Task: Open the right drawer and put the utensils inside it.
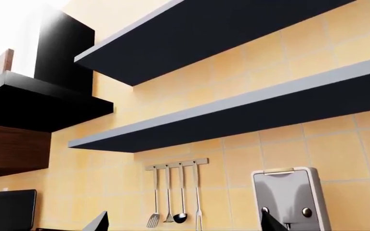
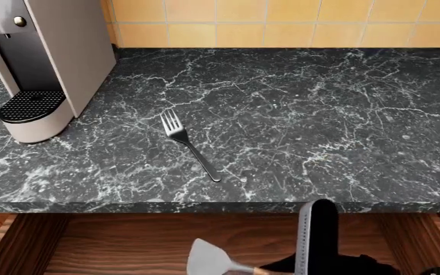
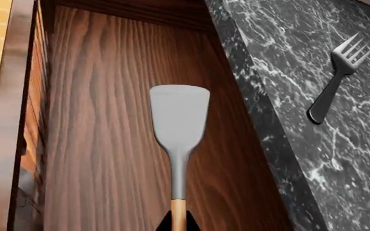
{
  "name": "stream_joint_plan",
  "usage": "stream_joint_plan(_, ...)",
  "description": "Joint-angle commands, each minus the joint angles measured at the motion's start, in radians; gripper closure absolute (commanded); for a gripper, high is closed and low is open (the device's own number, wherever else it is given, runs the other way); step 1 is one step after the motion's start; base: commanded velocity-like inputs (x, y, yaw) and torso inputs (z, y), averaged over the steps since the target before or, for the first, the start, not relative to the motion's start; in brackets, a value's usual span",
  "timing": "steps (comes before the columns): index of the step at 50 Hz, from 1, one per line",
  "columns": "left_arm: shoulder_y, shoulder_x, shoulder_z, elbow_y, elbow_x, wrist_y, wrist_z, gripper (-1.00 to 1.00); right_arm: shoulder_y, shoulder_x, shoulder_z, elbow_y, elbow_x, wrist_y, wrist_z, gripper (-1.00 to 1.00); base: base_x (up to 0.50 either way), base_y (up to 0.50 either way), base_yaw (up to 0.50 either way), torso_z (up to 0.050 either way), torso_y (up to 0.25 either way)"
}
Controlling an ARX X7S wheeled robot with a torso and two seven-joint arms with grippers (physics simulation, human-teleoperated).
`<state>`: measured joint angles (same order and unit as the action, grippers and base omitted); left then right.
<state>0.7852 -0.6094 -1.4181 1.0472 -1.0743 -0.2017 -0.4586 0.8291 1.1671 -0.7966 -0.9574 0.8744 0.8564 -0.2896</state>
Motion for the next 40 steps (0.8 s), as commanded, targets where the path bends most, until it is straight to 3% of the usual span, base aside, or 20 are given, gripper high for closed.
stream_joint_plan(1,0.000,0.001,0.012,0.000,0.010,0.003,-0.001,-1.00,0.064,-0.034,0.019,0.034,0.110,0.111,0.029,1.00,0.00,0.00,0.00,0.000,0.000)
stream_joint_plan(16,0.000,-0.006,0.034,0.000,0.027,0.007,-0.011,-1.00,0.110,-0.062,0.052,0.048,0.279,0.176,0.088,1.00,0.00,0.00,0.00,0.000,0.000)
stream_joint_plan(35,0.000,0.001,0.014,0.000,0.013,0.004,-0.002,-1.00,0.103,-0.046,0.028,0.024,0.194,0.153,0.066,1.00,0.00,0.00,0.00,0.000,0.001)
stream_joint_plan(36,0.000,0.002,0.013,0.000,0.012,0.004,0.000,-1.00,0.100,-0.043,0.026,0.022,0.180,0.146,0.061,-1.00,0.00,0.00,0.00,0.000,0.000)
stream_joint_plan(40,0.000,0.002,0.011,0.000,0.012,0.004,0.000,-1.00,0.095,-0.036,0.020,0.016,0.151,0.130,0.052,-1.00,0.00,0.00,0.00,0.000,0.000)
